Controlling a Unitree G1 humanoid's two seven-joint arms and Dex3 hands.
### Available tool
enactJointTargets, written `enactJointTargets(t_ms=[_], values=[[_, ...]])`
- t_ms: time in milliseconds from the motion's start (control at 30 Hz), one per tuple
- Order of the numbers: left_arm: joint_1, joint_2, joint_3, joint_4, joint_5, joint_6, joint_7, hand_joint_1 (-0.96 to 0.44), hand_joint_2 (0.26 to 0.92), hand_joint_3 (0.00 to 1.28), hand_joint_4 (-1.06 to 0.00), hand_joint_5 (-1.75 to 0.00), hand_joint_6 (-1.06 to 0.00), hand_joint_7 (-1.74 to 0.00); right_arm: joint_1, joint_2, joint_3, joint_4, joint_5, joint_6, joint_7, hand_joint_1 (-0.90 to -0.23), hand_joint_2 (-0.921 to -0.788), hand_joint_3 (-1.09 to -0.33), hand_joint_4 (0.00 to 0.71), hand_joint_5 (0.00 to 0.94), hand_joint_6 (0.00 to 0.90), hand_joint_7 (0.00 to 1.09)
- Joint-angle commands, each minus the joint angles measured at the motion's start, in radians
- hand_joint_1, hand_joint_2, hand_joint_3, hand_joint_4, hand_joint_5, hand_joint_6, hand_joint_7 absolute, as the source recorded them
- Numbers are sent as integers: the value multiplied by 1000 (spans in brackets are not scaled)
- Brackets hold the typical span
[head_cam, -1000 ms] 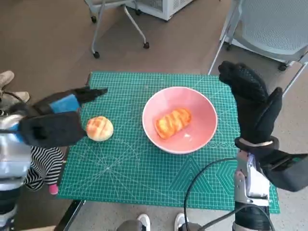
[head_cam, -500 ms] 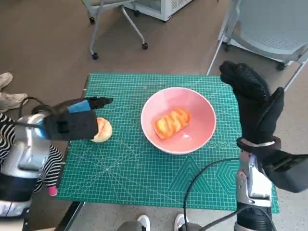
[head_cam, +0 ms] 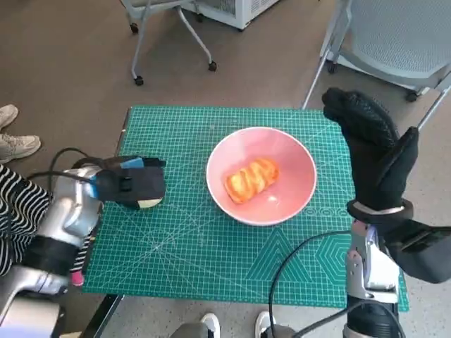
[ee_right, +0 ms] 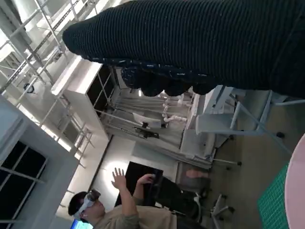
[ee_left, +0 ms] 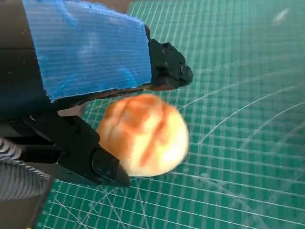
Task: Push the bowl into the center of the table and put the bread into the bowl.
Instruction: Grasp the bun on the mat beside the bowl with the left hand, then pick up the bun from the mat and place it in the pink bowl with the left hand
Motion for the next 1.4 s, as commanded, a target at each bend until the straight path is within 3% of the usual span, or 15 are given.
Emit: enactJointTargets(t_ms=[33, 67, 100, 133, 167, 233, 267, 433, 600, 833, 1000, 1200, 1400], values=[[-33, -10, -27, 69, 42, -21, 43, 65, 837, 41, -601, -113, -600, -127, 23, 1, -1, -4, 0, 20, -7, -665, -921, -704, 181, 0, 47, 567], [-34, -10, -30, 83, 47, -31, 54, 63, 841, 38, -643, -131, -620, -152, 24, 0, -1, -4, 1, 20, -7, -665, -921, -704, 181, 0, 47, 567], [-36, -11, -33, 94, 50, -39, 62, 40, 870, 61, -670, -487, -580, -559, 24, 0, -2, -5, 2, 21, -6, -665, -921, -704, 181, 0, 47, 567], [-37, -11, -34, 110, 50, -52, 73, 26, 888, 86, -677, -729, -544, -830, 24, 0, -3, -4, 2, 21, -6, -665, -921, -704, 181, 0, 47, 567], [-38, -11, -35, 122, 49, -62, 82, 17, 888, 89, -714, -846, -564, -968, 24, -1, -3, -5, 3, 21, -5, -666, -921, -704, 181, 0, 46, 567], [-35, -8, -32, 133, 47, -82, 93, 9, 878, 93, -763, -933, -609, -1060, 25, -1, -4, -5, 3, 22, -5, -667, -921, -704, 181, 0, 46, 568], [-33, -5, -30, 133, 44, -91, 95, 7, 874, 94, -776, -948, -623, -1075, 26, -1, -4, -5, 3, 22, -5, -667, -921, -704, 181, 0, 46, 568], [-20, 16, -13, 108, 29, -122, 90, 1, 698, 384, -817, -1072, -694, -1120, 28, -1, -4, -5, 1, 20, -5, -668, -921, -703, 181, 0, 46, 568], [-4, 46, 22, 32, 10, -133, 73, 1, 653, 478, -787, -1179, -709, -1084, 27, -1, -4, -4, 0, 23, -5, -668, -921, -703, 181, 0, 46, 569], [57, 89, 128, -192, -56, -108, 54, 1, 799, 213, -774, -1198, -743, -947, 28, -1, -3, -2, 4, 25, -1, -669, -921, -703, 181, 0, 46, 569], [118, 95, 236, -402, -116, -79, 65, 1, 816, 177, -777, -1174, -751, -950, 27, -1, -1, -1, 4, 25, 2, -670, -921, -703, 181, 0, 46, 570], [159, 73, 345, -652, -188, -16, 55, 2, 853, 109, -788, -1039, -725, -1090, 25, -2, 0, 0, 8, 28, 5, -670, -921, -703, 182, 0, 46, 570], [154, 37, 393, -834, -239, 22, 68, 3, 855, 93, -817, -1000, -721, -1100, 22, -2, 1, 4, 10, 28, 8, -670, -921, -702, 181, 0, 46, 570]])
